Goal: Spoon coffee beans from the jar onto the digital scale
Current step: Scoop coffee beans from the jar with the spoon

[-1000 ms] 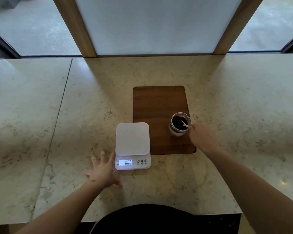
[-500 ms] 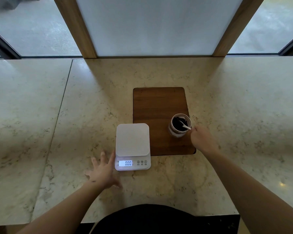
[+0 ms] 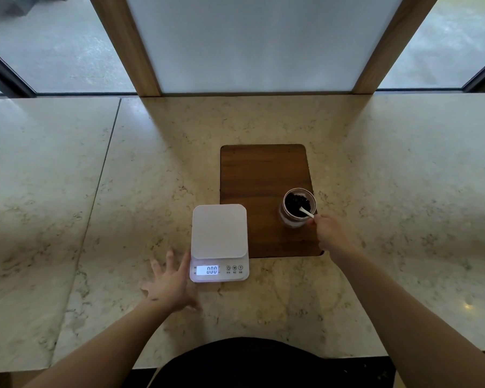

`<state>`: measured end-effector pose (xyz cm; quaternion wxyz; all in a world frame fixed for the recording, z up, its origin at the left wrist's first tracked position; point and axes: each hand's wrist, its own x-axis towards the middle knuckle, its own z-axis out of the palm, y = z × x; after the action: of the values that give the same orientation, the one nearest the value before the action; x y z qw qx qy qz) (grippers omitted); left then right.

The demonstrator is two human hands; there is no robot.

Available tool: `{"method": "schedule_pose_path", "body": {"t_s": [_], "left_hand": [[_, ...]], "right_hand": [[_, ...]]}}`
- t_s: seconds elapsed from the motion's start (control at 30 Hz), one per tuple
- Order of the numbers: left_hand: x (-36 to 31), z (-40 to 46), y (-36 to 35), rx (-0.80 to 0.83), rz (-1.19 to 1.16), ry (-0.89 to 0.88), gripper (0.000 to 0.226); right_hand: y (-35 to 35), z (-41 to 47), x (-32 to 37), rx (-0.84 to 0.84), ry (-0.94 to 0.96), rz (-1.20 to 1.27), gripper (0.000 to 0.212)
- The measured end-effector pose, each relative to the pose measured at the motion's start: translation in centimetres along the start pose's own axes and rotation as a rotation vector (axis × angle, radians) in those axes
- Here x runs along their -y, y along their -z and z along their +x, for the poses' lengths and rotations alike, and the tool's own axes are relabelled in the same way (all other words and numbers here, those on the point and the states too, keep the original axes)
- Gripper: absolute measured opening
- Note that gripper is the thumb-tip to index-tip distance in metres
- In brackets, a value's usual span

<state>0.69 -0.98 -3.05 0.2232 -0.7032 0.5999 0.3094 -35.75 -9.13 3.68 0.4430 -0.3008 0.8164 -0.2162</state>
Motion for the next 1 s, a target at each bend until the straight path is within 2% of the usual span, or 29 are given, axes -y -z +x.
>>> {"method": "schedule_pose_path", "body": {"t_s": [0.27, 1.0], "left_hand": [[0.0, -0.1, 0.1, 0.006, -0.008, -0.002, 0.159], [-0.3, -0.3, 0.3, 0.012, 0.01, 0.009, 0.155]], "right_hand": [[-0.3, -0.6, 0.4, 0.012, -0.071, 0.082, 0.038], [-0.8, -1.1, -1.7, 0.037, -0.073, 0.219, 0.036]]}}
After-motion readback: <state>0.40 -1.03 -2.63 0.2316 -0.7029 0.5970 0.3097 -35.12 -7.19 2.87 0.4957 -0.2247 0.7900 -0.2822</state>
